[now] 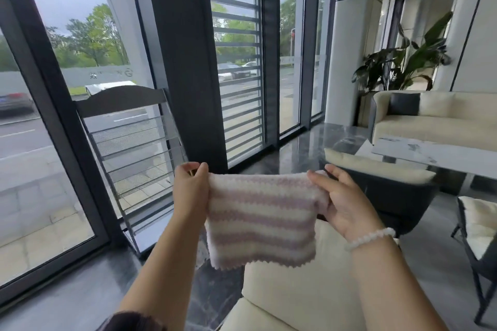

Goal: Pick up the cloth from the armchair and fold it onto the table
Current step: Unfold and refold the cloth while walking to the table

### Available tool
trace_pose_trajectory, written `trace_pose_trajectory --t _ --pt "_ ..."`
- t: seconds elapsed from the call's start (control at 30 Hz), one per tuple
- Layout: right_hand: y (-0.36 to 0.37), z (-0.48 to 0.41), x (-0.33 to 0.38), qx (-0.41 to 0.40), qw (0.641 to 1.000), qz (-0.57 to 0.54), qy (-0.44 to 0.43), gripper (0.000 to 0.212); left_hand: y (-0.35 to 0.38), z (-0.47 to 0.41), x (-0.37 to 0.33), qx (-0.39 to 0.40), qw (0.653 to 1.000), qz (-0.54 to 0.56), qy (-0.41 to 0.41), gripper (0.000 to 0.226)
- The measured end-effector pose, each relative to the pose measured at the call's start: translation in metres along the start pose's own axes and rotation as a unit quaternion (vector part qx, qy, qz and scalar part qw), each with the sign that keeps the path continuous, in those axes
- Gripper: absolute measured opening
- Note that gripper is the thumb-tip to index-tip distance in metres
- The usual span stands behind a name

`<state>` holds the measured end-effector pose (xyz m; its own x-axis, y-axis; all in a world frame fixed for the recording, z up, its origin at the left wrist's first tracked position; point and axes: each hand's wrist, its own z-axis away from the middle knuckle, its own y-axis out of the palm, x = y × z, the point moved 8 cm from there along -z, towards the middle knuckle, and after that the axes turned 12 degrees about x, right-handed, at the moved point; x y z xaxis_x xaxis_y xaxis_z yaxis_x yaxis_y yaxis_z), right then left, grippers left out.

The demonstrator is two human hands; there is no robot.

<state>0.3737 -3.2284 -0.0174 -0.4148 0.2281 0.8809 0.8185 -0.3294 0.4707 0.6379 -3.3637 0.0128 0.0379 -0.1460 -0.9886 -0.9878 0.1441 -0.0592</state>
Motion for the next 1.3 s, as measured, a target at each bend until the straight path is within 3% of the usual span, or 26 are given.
trace_pose_trajectory --t 0.13,0.2,0.3,0.4,0.57,0.63,0.7,0.77,0.83,0.93,1.03,1.17,1.3 --pt "0.015 -0.008 0.006 0.125 0.980 -0.152 -0.016 0.047 0.002 -0.006 0.001 0.069 0.989 0.123 -0.040 0.023" --pt "0.012 -0.013 0.005 0.113 0.985 -0.132 -0.014 0.058 0.007 -0.008 -0.003 0.145 0.977 0.151 -0.043 0.028" --pt "0.004 -0.015 0.016 0.041 0.997 -0.030 -0.052 0.046 0.006 -0.010 -0.006 0.217 0.964 0.150 -0.042 0.053" --pt "0.000 -0.014 0.032 -0.023 0.978 0.176 -0.106 0.030 -0.002 -0.012 -0.013 0.200 0.973 0.111 -0.015 0.054" --pt "0.012 -0.008 0.056 -0.074 0.890 0.401 -0.203 0.014 -0.011 -0.010 -0.027 0.138 0.990 0.004 0.024 0.023" --pt "0.011 -0.010 0.055 -0.081 0.891 0.399 -0.200 0.008 -0.015 -0.011 -0.030 0.117 0.992 -0.024 0.037 0.017" --pt "0.007 -0.016 0.048 -0.070 0.925 0.333 -0.170 0.009 -0.017 -0.011 -0.032 0.104 0.993 -0.034 0.046 0.013" --pt "0.008 -0.023 0.037 -0.024 0.969 0.218 -0.117 0.005 -0.019 -0.012 -0.033 0.094 0.994 -0.040 0.049 0.011" --pt "0.016 -0.025 0.031 0.043 0.986 0.141 -0.081 0.015 -0.021 -0.012 -0.035 0.089 0.993 -0.047 0.052 0.009" --pt "0.023 -0.025 0.034 0.060 0.971 0.215 -0.087 0.041 -0.024 -0.012 -0.037 0.093 0.992 -0.057 0.057 0.012" --pt "0.024 -0.018 0.050 -0.010 0.930 0.339 -0.142 0.031 -0.028 -0.013 -0.039 0.099 0.991 -0.054 0.064 0.011" --pt "0.032 -0.011 0.061 -0.016 0.906 0.382 -0.183 0.012 -0.031 -0.011 -0.040 0.100 0.992 -0.045 0.065 0.004" --pt "0.031 -0.013 0.059 0.003 0.926 0.350 -0.141 0.023 -0.032 -0.013 -0.038 0.106 0.993 -0.024 0.044 0.019"
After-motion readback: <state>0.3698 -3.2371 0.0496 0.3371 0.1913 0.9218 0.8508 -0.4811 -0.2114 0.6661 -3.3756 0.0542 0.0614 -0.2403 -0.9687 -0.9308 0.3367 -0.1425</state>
